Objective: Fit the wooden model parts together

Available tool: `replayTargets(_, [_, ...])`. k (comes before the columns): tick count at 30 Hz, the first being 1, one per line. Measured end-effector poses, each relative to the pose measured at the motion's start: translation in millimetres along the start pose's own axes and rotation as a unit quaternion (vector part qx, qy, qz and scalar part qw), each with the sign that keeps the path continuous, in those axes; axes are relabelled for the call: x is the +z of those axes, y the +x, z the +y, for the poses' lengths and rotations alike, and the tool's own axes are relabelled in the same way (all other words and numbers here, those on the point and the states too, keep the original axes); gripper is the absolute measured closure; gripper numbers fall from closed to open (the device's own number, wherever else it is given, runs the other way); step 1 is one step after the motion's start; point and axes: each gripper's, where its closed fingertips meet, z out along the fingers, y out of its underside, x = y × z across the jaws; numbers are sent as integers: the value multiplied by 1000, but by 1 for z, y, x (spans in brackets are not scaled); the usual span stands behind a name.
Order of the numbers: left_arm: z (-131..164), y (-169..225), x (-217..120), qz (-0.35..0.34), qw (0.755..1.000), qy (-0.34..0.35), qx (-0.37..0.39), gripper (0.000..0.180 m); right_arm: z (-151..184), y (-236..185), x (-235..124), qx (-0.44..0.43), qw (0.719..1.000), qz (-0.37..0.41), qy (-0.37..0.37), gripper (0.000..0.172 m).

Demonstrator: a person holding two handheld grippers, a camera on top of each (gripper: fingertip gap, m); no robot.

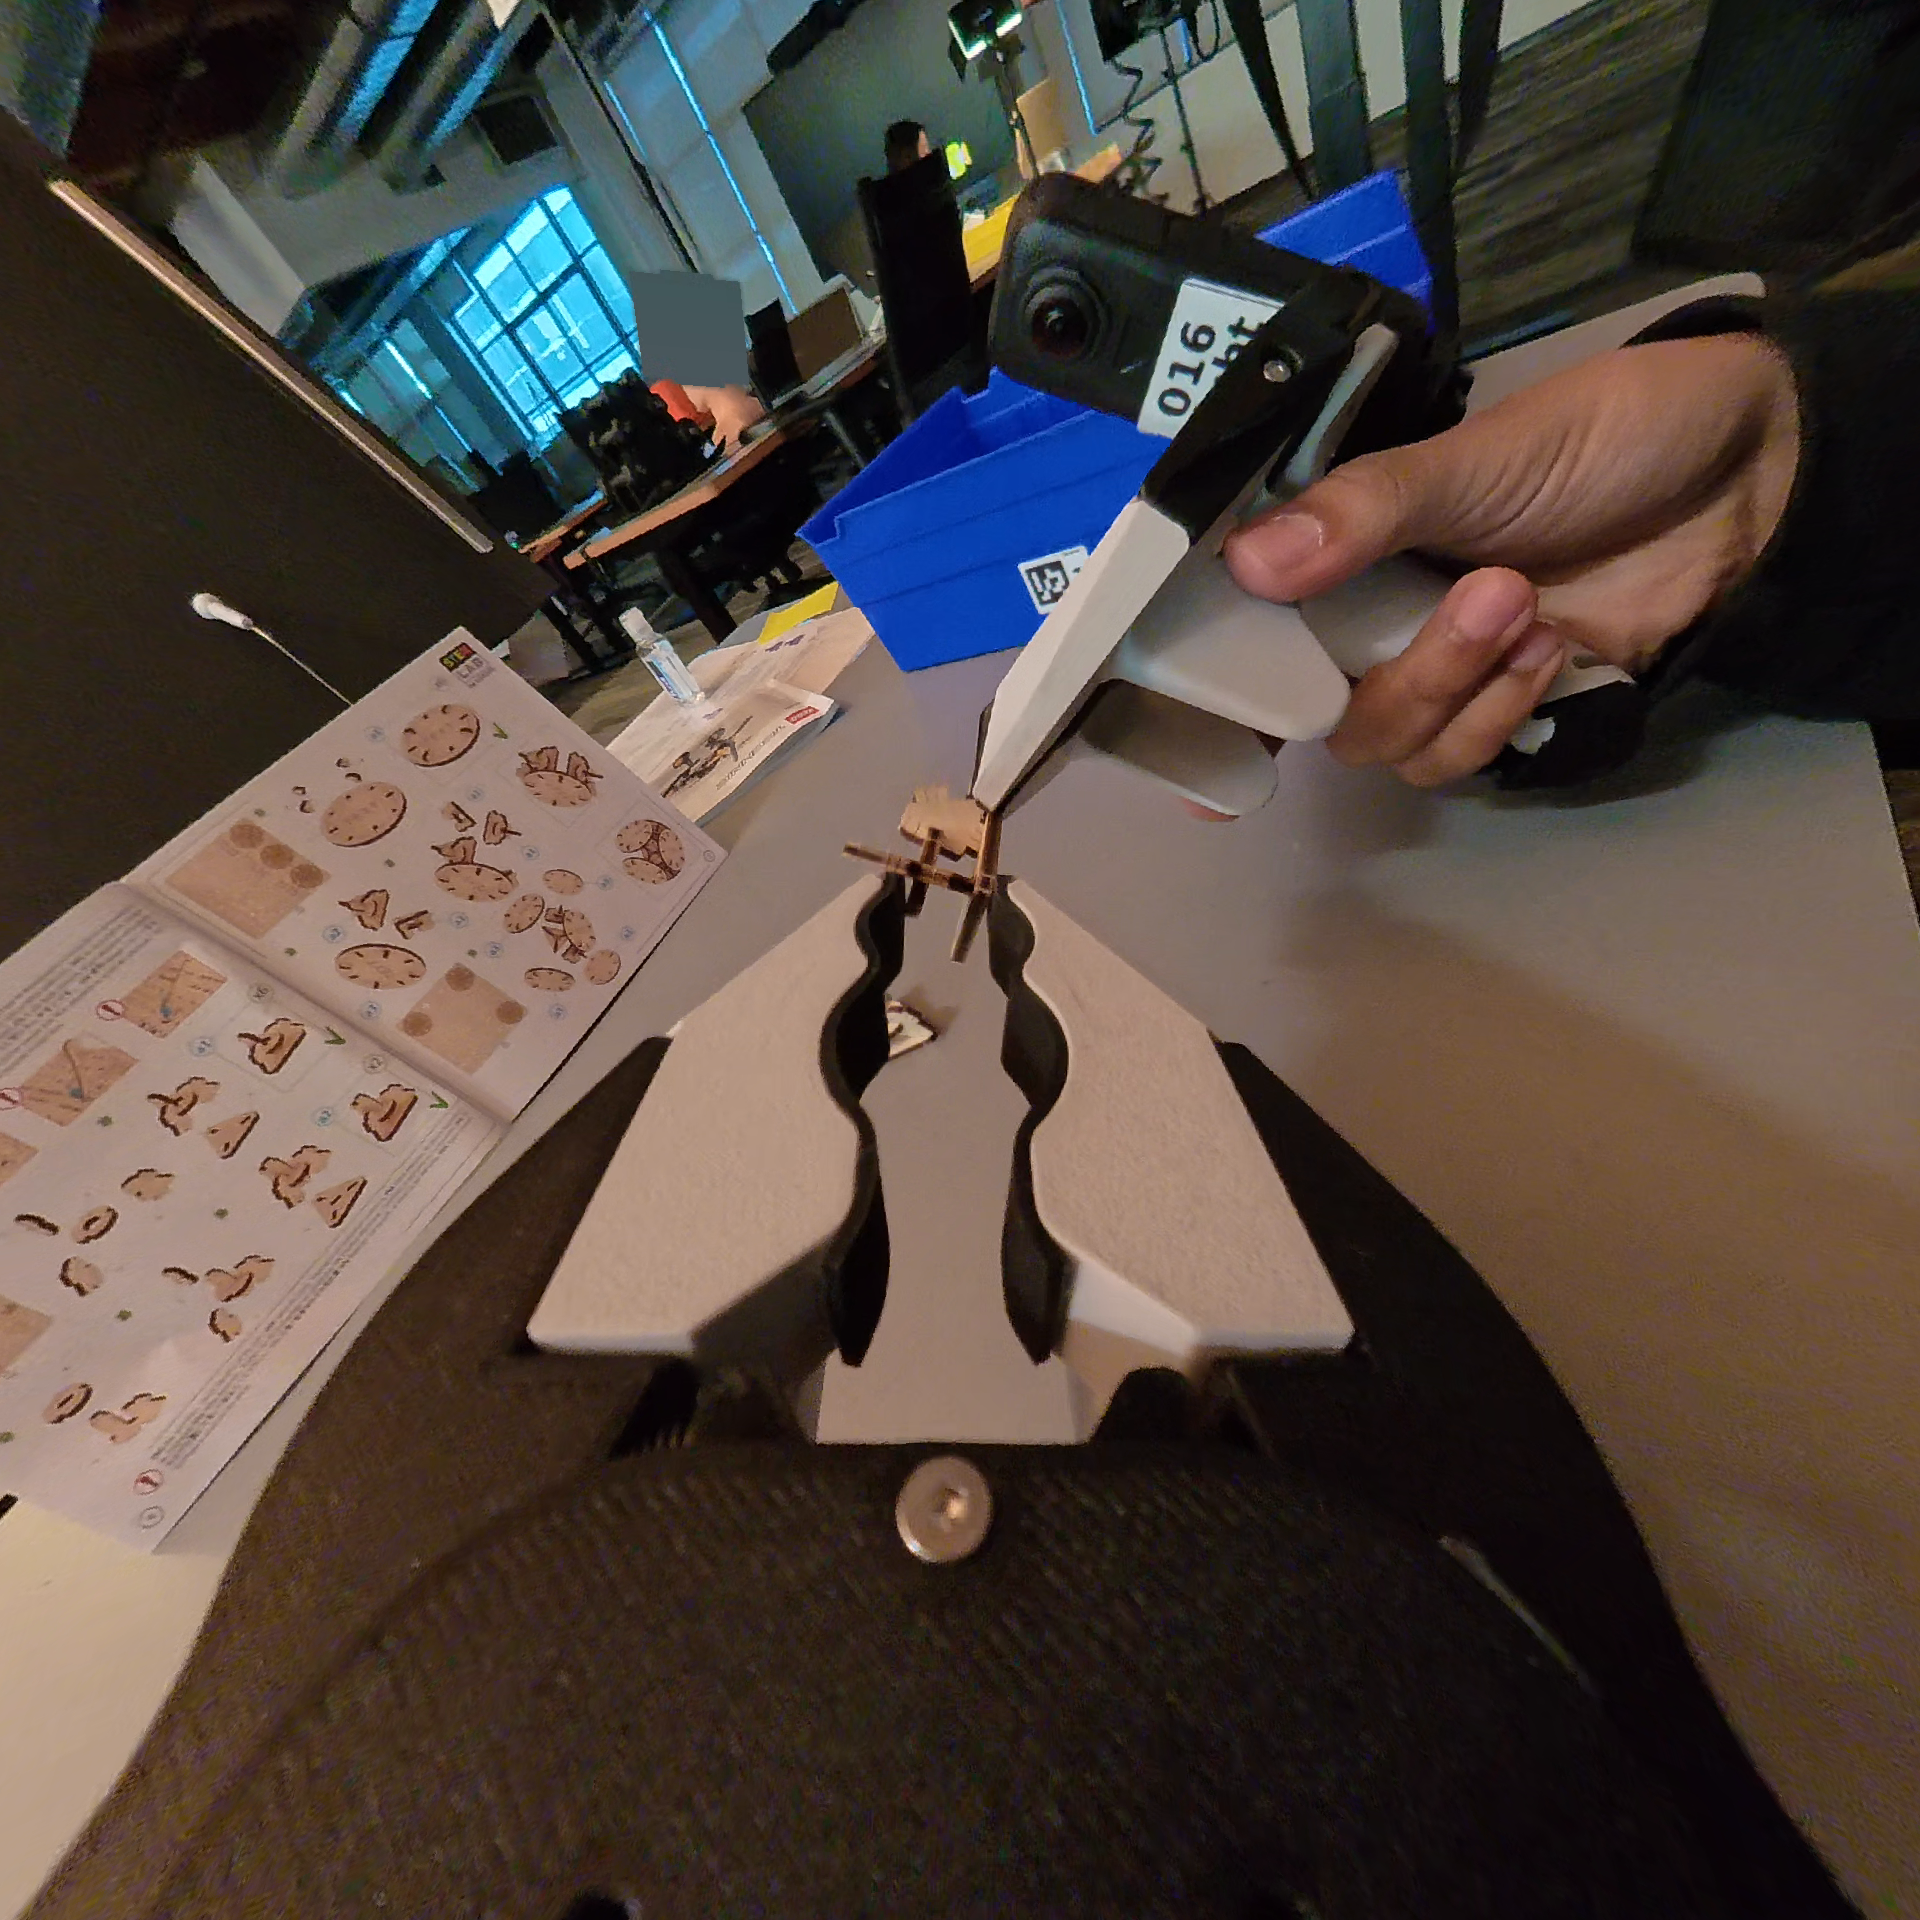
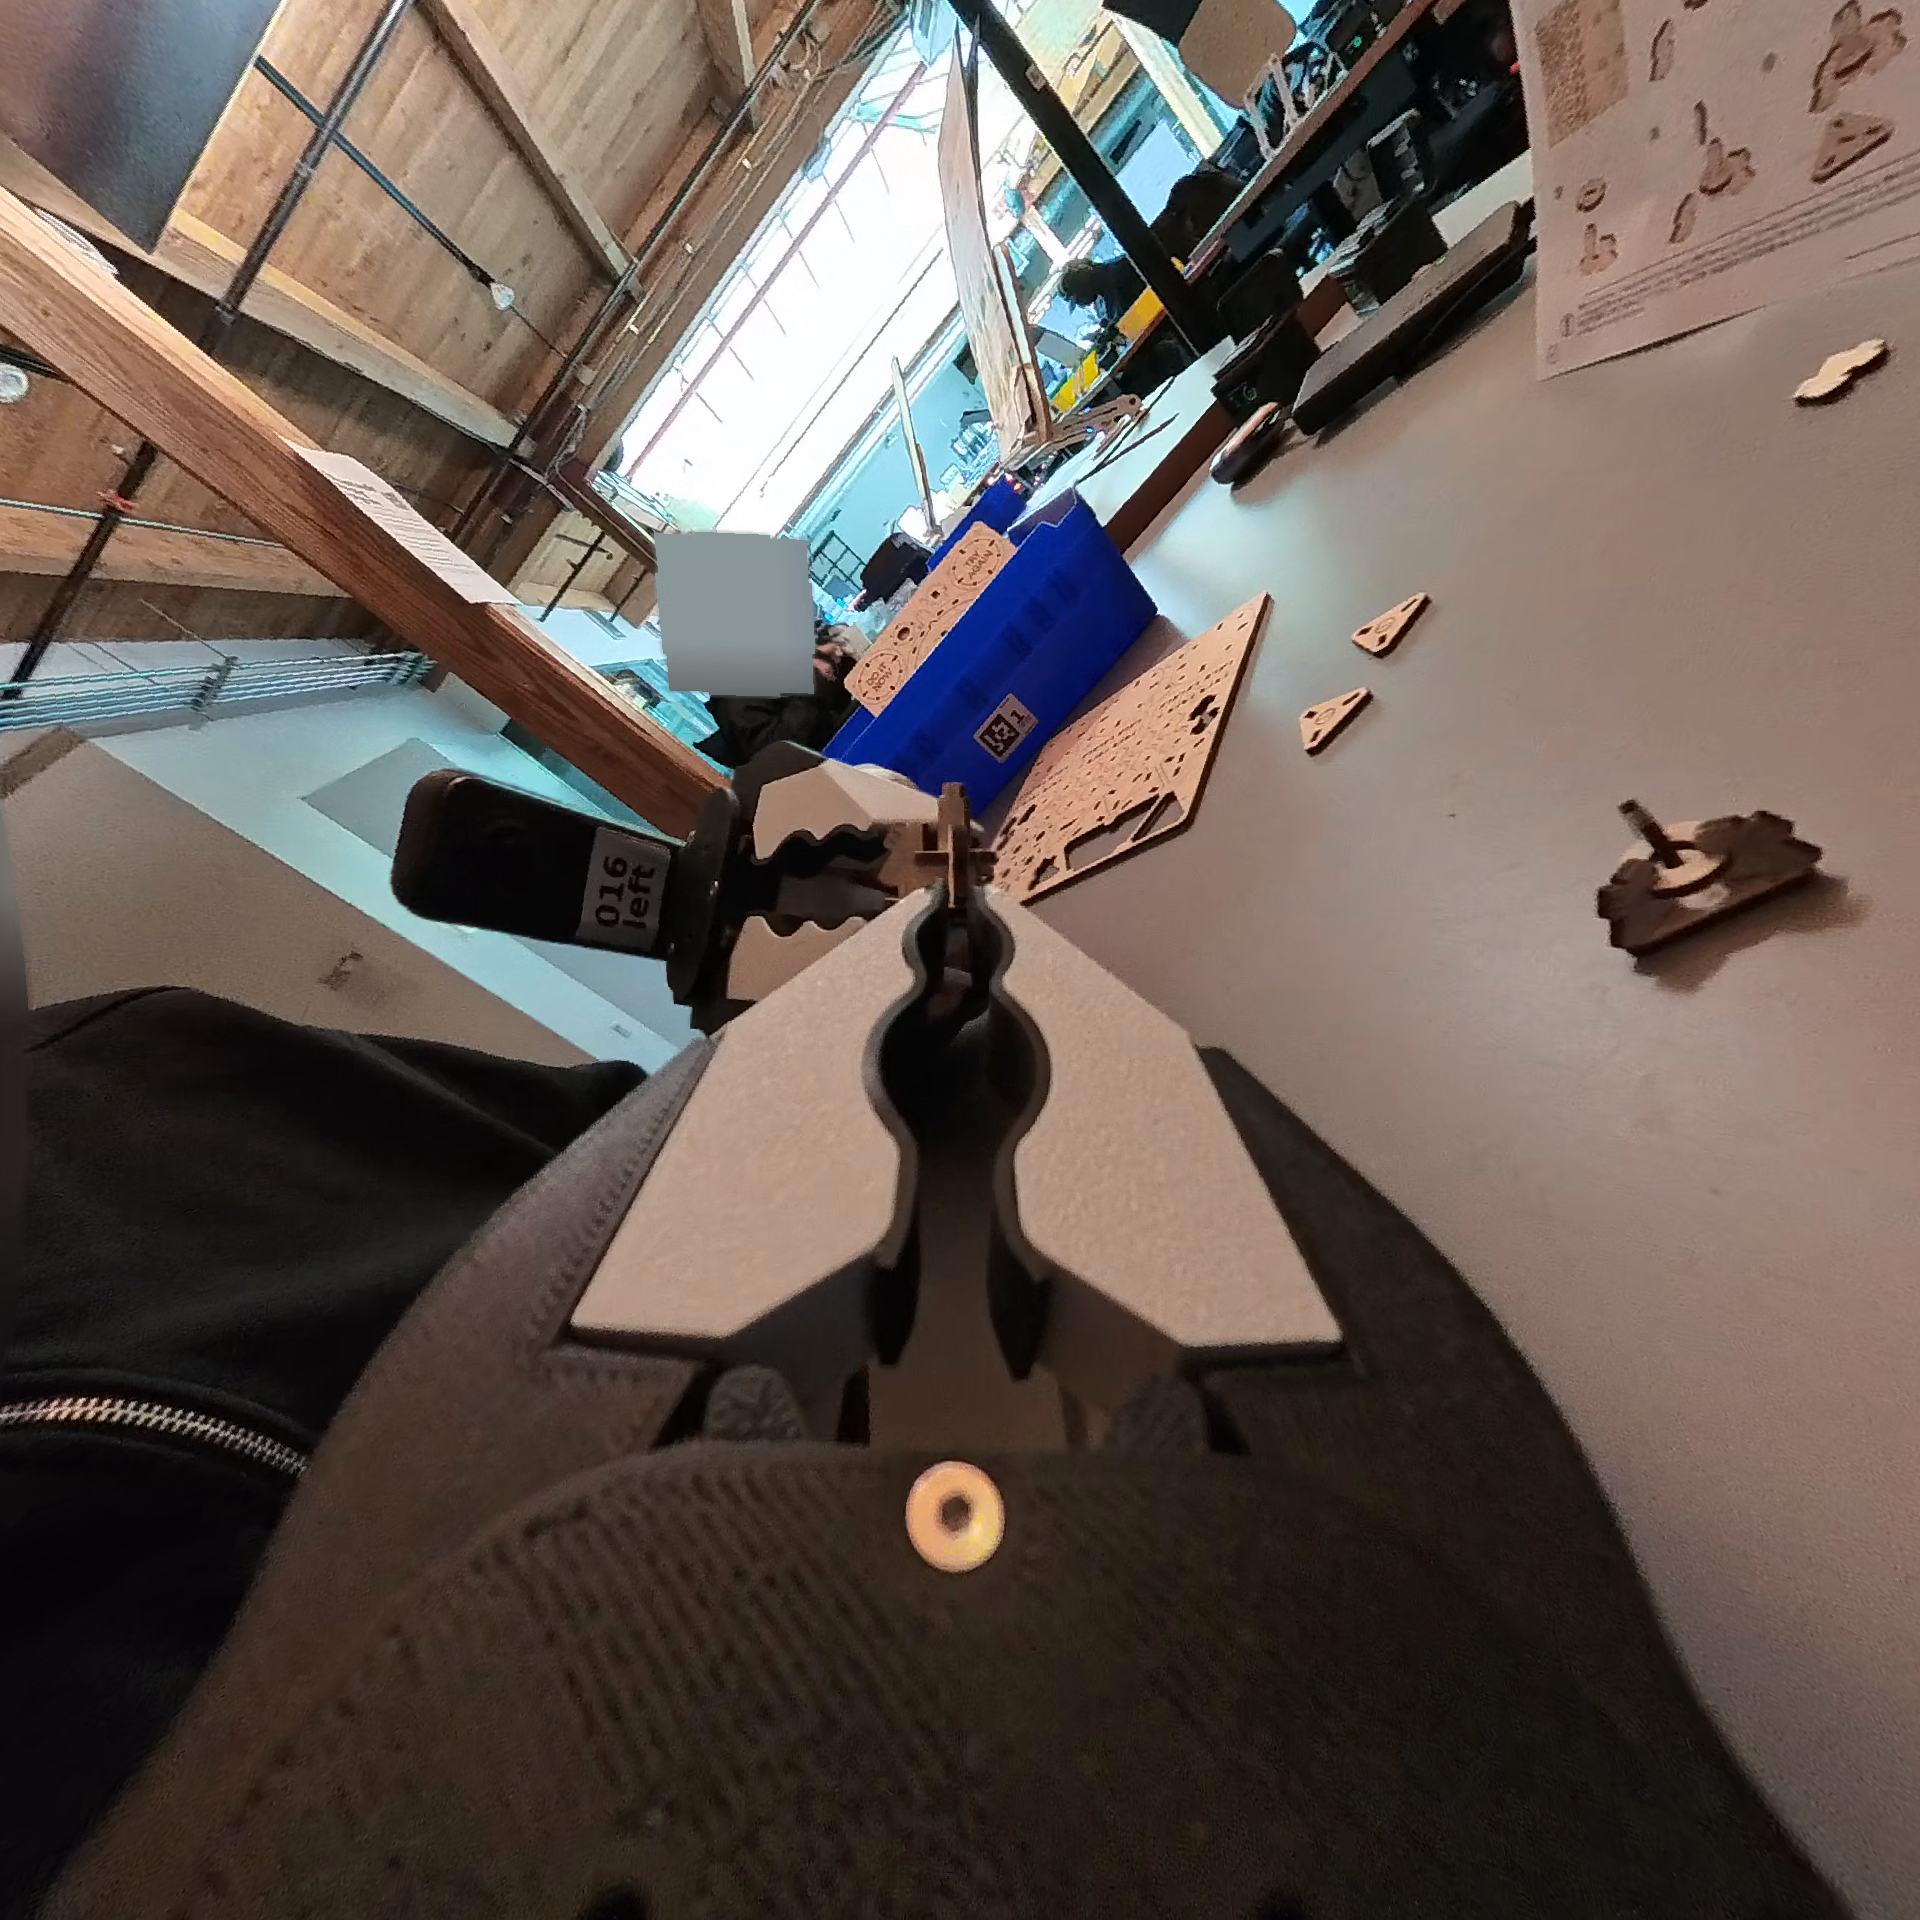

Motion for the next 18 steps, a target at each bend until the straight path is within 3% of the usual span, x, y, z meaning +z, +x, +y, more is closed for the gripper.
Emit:
replayTargets(12, [2,2,-1,-4,1000,-15,6,168,2,1,0,-11,1000,1,-13,170])
replayTargets(15, [-1,2,-2,5,1000,-2,-14,169,-1,-4,-4,-50,999,-3,-13,149])
replayTargets(18, [-1,2,-3,25,999,6,-48,169,-9,-15,-13,-175,985,3,2,132])
